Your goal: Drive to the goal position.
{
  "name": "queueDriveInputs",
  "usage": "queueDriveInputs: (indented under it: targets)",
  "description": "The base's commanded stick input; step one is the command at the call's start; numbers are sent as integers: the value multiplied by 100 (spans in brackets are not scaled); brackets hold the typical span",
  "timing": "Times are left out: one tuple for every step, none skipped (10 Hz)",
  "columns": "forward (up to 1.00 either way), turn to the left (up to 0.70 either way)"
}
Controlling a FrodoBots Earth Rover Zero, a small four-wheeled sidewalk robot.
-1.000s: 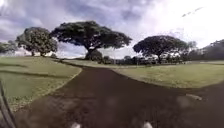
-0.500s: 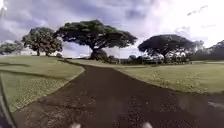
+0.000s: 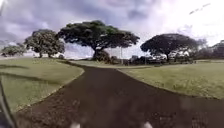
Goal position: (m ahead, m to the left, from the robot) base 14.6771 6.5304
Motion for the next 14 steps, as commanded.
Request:
queueDriveInputs:
  targets:
    - [70, 0]
    - [70, 0]
    - [70, 0]
    - [70, 0]
    - [70, 0]
    - [70, 0]
    - [70, 0]
    - [70, 0]
    - [70, 0]
    - [70, 0]
    - [70, 0]
    - [70, 0]
    - [70, 0]
    - [70, 0]
